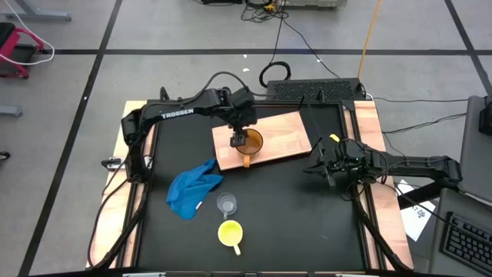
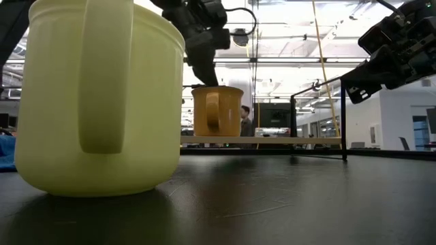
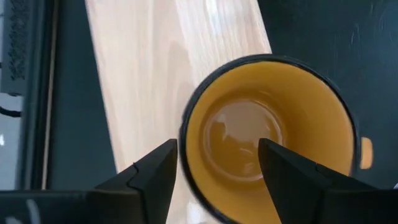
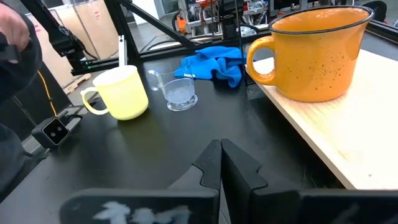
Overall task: Stack small to large cups/mugs on shelf
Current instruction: Put the brown mug on the shelf
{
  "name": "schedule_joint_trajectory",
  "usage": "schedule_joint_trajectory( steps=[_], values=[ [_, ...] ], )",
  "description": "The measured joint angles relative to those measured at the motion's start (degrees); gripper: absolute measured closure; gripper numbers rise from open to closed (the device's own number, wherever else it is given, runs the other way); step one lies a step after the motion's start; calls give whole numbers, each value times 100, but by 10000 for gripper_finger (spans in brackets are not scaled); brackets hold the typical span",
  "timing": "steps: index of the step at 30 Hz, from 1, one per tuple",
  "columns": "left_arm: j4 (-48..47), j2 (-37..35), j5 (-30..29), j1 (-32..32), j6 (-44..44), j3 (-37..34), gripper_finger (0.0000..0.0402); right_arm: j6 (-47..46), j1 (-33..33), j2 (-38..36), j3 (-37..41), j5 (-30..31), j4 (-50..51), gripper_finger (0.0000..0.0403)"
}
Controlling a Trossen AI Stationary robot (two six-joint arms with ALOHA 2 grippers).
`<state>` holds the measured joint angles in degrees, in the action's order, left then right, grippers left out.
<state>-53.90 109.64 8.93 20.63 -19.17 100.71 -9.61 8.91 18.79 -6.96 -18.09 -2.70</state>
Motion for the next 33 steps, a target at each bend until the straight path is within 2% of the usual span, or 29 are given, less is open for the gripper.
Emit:
schedule_joint_trajectory(
  steps=[12,33],
  values=[
    [-55,121,-144,161,-107,-4,174,83,0,-1,0,2,122,403],
    [-238,357,50,159,-174,0,174,66,0,-2,0,4,127,403]
  ],
)
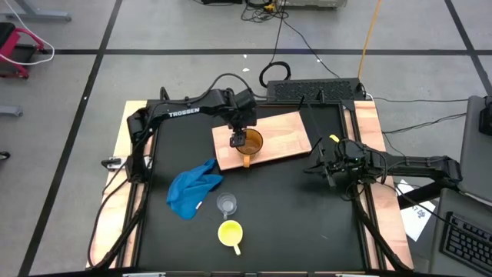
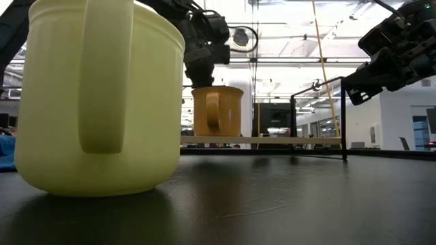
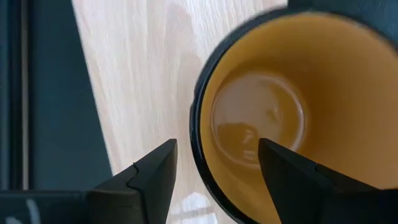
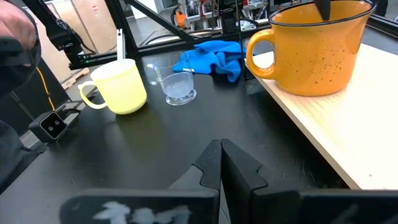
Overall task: Stack small to large cups/mugs on shelf
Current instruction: Put the brown mug on the shelf
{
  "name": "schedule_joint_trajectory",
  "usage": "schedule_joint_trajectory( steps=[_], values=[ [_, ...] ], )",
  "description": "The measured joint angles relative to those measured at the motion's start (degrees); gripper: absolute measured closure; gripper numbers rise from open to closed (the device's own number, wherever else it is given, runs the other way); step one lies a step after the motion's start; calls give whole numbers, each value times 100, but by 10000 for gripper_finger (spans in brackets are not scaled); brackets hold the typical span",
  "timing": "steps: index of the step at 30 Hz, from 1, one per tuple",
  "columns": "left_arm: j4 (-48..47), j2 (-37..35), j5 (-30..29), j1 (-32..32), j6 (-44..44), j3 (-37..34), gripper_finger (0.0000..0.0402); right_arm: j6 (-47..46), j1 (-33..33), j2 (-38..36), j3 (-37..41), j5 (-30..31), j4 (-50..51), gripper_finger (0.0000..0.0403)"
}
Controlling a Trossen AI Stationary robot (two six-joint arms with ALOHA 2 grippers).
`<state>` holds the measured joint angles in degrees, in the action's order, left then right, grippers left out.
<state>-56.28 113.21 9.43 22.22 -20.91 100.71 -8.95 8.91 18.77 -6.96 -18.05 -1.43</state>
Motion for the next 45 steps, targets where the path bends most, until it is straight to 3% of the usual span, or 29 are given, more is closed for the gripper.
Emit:
schedule_joint_trajectory(
  steps=[12,27,45],
  values=[
    [81,72,4,0,-102,-2,188,-43,0,2,0,-2,0,403],
    [53,50,190,-2,68,4,379,-87,0,2,0,-2,0,403],
    [-88,61,158,125,1128,0,382,-87,0,0,0,-2,0,403]
  ],
)
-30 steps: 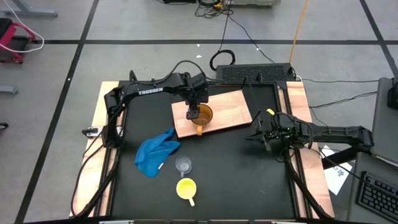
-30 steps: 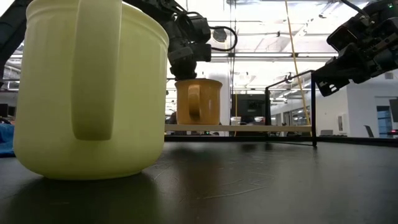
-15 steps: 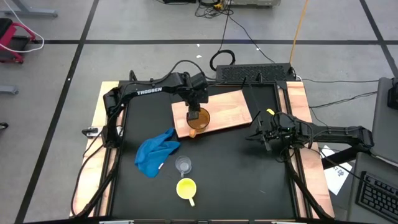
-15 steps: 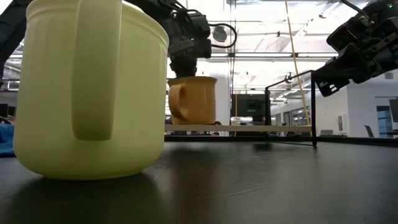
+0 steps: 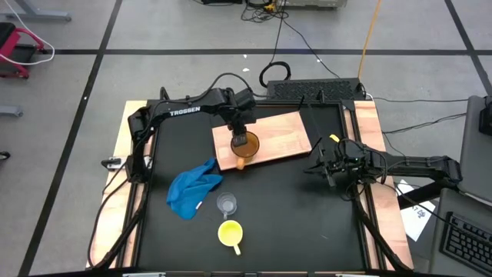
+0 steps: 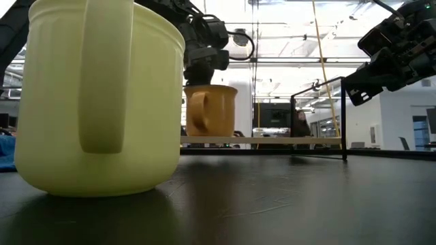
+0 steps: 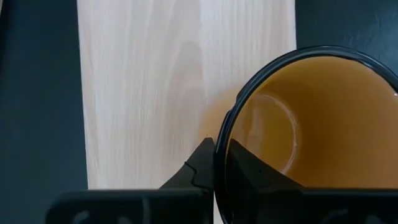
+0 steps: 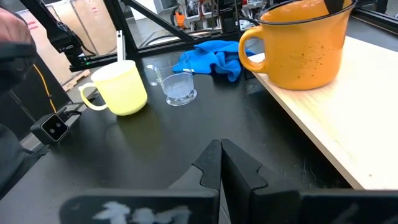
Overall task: Stack small to large cups/mugs on shelf
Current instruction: Put the brown mug on the shelf
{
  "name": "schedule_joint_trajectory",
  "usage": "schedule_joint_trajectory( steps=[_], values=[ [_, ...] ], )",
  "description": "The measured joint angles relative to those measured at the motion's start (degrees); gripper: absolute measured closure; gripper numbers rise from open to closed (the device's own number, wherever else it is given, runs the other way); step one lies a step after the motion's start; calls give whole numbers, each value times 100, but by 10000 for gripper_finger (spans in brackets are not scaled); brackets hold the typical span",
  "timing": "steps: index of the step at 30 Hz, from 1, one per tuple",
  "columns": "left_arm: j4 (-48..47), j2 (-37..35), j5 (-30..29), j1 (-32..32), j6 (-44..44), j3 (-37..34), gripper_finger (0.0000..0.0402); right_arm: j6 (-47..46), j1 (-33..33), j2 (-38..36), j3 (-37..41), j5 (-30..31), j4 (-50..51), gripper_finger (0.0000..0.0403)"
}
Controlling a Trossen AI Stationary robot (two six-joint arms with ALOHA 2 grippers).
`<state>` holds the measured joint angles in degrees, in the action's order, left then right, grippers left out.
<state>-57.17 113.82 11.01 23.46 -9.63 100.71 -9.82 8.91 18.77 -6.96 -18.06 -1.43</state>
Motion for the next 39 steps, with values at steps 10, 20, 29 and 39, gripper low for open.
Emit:
schedule_joint_trajectory(
  steps=[10,20,29,39],
  values=[
    [-15,0,-57,2,423,0,382,0,-2,1,0,0,33,403],
    [-24,-20,-130,2,826,-4,383,-29,-1,0,372,6,-305,403],
    [-250,-251,-642,-22,1077,-13,384,-124,-2,-2,472,0,-643,403],
    [-586,-394,-770,-97,1371,-20,387,-127,-2,-2,483,-24,-754,403]
  ],
)
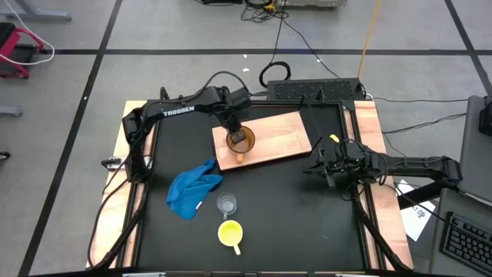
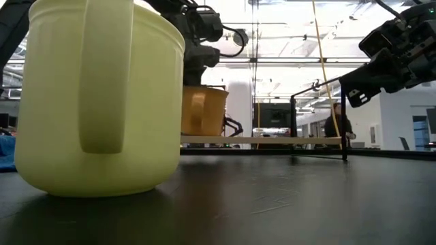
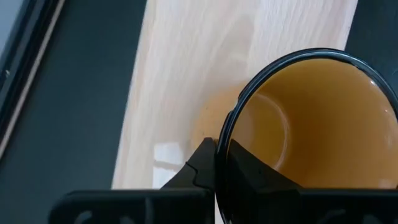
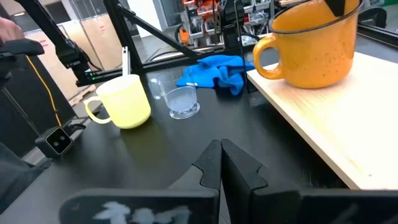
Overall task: Stack small to large cups/mugs on shelf
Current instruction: Put the brown mug on the shelf
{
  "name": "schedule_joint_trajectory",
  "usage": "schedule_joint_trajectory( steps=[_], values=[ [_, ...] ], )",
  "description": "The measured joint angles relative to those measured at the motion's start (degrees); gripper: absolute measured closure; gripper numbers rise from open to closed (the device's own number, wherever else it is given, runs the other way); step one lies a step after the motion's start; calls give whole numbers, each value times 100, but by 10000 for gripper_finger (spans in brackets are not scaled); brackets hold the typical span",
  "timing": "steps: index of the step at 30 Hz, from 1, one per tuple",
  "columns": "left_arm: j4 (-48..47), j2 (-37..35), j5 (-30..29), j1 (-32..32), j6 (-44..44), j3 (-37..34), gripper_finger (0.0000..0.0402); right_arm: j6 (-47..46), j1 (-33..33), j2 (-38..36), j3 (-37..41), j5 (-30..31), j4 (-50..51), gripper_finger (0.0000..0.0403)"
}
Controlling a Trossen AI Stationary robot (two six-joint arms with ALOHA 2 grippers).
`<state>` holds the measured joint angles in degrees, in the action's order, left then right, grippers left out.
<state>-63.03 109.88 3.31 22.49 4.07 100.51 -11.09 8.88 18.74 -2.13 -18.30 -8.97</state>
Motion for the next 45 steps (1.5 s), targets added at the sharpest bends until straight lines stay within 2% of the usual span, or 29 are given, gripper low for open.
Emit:
schedule_joint_trajectory(
  steps=[11,20,29,45],
  values=[
    [392,-70,275,-60,492,-609,387,-22,1,0,4,-3,-89,403],
    [597,-76,504,-89,551,-722,383,-22,0,0,11,-7,-109,403],
    [642,-375,128,-196,451,-756,301,-22,0,1,11,-14,-111,403],
    [771,-574,70,-449,218,-741,220,-44,2,0,11,-14,-110,403]
  ],
)
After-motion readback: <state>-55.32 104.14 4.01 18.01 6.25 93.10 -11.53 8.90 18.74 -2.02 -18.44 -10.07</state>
